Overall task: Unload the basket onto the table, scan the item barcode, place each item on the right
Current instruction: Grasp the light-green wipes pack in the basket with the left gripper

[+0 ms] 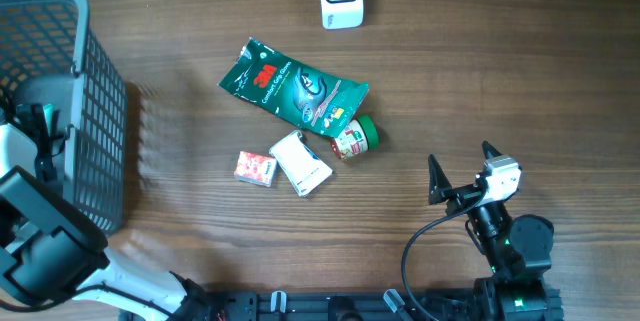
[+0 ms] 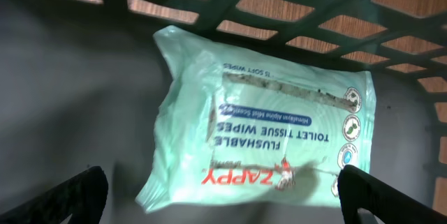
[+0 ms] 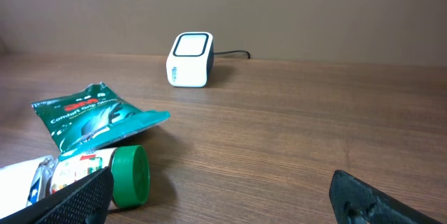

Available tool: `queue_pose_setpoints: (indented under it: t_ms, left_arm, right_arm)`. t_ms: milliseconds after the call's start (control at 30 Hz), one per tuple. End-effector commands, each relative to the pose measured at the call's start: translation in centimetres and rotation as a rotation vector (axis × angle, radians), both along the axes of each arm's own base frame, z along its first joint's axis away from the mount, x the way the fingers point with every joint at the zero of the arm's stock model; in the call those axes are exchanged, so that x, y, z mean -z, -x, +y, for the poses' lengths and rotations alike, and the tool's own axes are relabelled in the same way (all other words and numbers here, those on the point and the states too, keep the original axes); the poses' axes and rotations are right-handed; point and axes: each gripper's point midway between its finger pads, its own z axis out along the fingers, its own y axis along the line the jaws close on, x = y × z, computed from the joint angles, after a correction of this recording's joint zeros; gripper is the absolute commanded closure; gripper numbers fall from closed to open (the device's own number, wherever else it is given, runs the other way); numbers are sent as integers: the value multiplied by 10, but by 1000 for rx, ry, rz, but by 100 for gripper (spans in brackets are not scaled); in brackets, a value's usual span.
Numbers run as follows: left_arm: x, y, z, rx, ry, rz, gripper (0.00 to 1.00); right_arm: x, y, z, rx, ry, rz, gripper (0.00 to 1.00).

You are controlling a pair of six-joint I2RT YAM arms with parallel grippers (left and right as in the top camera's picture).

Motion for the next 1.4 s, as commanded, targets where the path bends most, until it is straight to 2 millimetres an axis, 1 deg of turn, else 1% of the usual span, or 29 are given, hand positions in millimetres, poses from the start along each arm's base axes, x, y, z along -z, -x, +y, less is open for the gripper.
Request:
queue_pose_setpoints:
  t_ms: [0, 67, 133, 167, 200, 233, 267, 300, 333, 367, 467, 533, 567, 600, 633, 667, 733, 767, 800, 833, 867, 900, 967, 1000, 1067, 1167, 1267, 1333, 1367]
  left_arm:
    - [20, 3, 1, 32, 15, 39, 0]
    - [27, 3, 1, 33, 24, 47, 0]
    - [30, 2, 1, 34, 25, 50, 0]
    - [29, 1, 3, 67, 10, 59, 21]
    - [26, -1, 4, 93, -3, 68, 52]
    - [23, -1, 4, 101, -10, 67, 68]
    - [19, -1, 5, 101, -14, 63, 81]
    - [12, -2, 5, 100, -24, 53, 92]
    - [-2, -3, 6, 100, -44, 33, 96]
    - [-14, -3, 6, 99, -60, 18, 96]
    - [-77, -3, 3, 103, -140, -73, 96]
    - [-135, -4, -9, 134, -207, -198, 96]
    - [-178, -6, -24, 180, -244, -307, 96]
    - [-209, -7, -41, 231, -260, -399, 96]
    - [-248, -4, -63, 289, -290, -507, 96]
    - [-286, 2, -91, 353, -303, -624, 96]
    - [-324, 10, -136, 481, -279, -766, 96]
    - [-347, 15, -183, 640, -239, -861, 96]
    - [-354, 20, -213, 741, -195, -901, 96]
    - [-353, 25, -240, 832, -143, -912, 96]
    - [-344, 34, -269, 913, -82, -891, 96]
    - [-320, 45, -298, 998, -6, -804, 96]
    - [-284, 58, -330, 1132, 88, -674, 96]
    - [-265, 65, -350, 1234, 141, -608, 96]
    - [-230, 75, -381, 1358, 267, -513, 96]
    - [-178, 83, -425, 1505, 454, -386, 96]
    - [-124, 82, -466, 1625, 597, -258, 96]
    - [-96, 76, -488, 1633, 682, -185, 96]
    - [-88, 74, -495, 1638, 704, -163, 96]
  right_arm:
    - [-2, 0, -1, 6, 6, -11, 0]
    - [-2, 0, -1, 6, 6, -11, 0]
    - [-2, 0, -1, 6, 6, -11, 0]
    - [-2, 0, -1, 6, 6, -11, 0]
    - [-2, 0, -1, 6, 6, -11, 0]
    - [-2, 0, -1, 6, 6, -11, 0]
    - [-2, 0, -1, 6, 6, -11, 0]
    - [-2, 0, -1, 6, 6, -11, 0]
    - [-2, 0, -1, 6, 6, -11, 0]
    - [-2, 0, -1, 6, 6, -12, 0]
    - [-2, 0, -1, 6, 6, -11, 0]
    - [-2, 0, -1, 6, 6, -11, 0]
    - [-2, 0, -1, 6, 6, -11, 0]
    - [-2, 0, -1, 6, 6, -11, 0]
    - [-2, 0, -1, 6, 6, -11, 0]
    - [-2, 0, -1, 6, 6, -11, 0]
    - [-2, 0, -1, 6, 6, -11, 0]
    - [-2, 0, -1, 6, 6, -11, 0]
    - [-2, 0, -1, 6, 6, -11, 0]
    - [-2, 0, -1, 6, 6, -11, 0]
    - [-2, 0, -1, 6, 6, -11, 0]
    - [-2, 0, -1, 6, 6, -11, 0]
    - [-2, 0, -1, 6, 6, -11, 0]
    - [-2, 0, -1, 6, 6, -11, 0]
    - [-2, 0, -1, 6, 6, -11, 0]
    - [-2, 0, -1, 6, 6, -11, 0]
    - [-2, 0, -1, 6, 6, -11, 0]
    - [-2, 0, -1, 6, 6, -11, 0]
    - [-2, 0, -1, 6, 6, -11, 1]
